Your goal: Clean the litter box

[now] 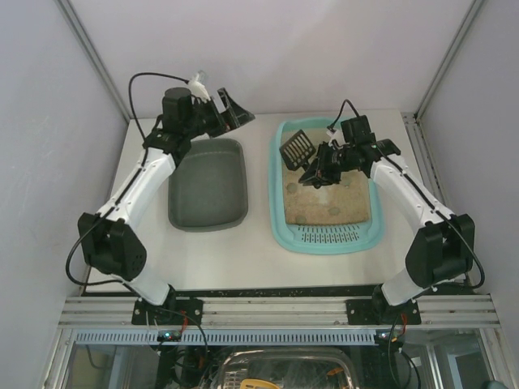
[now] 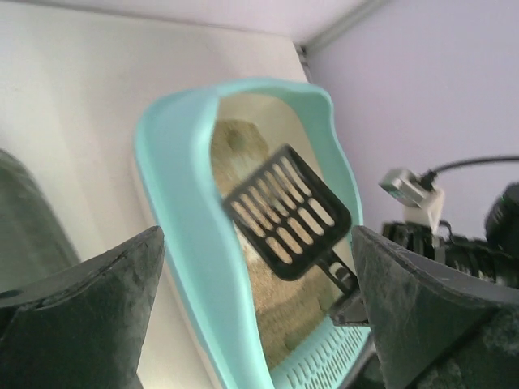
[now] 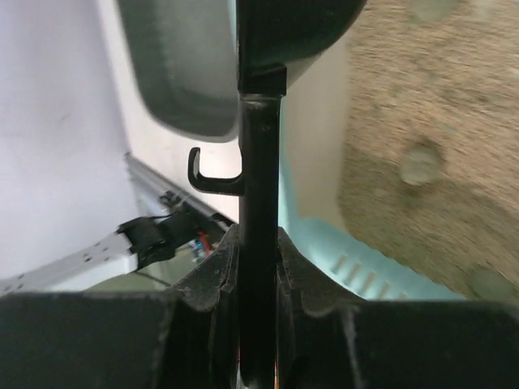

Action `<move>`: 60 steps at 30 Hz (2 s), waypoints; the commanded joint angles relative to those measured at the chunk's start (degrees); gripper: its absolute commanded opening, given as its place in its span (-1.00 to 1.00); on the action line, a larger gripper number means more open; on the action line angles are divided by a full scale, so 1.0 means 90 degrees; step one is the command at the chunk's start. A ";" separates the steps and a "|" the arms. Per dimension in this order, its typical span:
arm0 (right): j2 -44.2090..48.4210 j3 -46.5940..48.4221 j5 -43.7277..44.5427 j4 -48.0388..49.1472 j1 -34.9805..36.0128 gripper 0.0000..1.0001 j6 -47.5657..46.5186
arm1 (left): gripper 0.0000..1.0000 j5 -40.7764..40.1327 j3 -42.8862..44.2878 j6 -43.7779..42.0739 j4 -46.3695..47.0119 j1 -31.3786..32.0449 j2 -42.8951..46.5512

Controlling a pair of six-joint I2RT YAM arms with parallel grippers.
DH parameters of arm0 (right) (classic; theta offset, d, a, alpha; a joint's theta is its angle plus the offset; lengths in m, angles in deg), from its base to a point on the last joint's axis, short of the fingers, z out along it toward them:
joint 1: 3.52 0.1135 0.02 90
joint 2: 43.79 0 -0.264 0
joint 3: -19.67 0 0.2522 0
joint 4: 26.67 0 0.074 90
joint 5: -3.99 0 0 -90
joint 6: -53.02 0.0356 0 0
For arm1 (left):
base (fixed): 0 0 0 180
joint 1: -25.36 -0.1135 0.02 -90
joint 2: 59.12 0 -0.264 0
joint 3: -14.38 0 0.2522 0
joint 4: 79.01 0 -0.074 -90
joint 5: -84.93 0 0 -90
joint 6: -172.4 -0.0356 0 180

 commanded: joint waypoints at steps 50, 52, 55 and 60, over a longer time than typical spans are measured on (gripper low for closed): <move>-0.1270 -0.0605 -0.0058 0.0087 -0.0124 -1.00 -0.0778 | 0.99 -0.3428 -0.2008 -0.0426 0.0674 0.1130 0.1317; -0.0954 -0.1077 -0.0408 0.0550 -0.0460 -1.00 -0.0573 | 0.99 -0.3354 -0.2275 -0.0546 0.0818 0.1031 0.1521; -0.0486 -0.1595 -0.0992 0.1205 -0.0853 -1.00 -0.0322 | 0.99 -0.3216 -0.2691 -0.0704 0.0935 0.0860 0.1771; 0.0212 -0.2506 -0.1832 0.2809 -0.1197 -1.00 0.0339 | 0.99 -0.3131 -0.3082 -0.0973 0.0755 0.0670 0.2128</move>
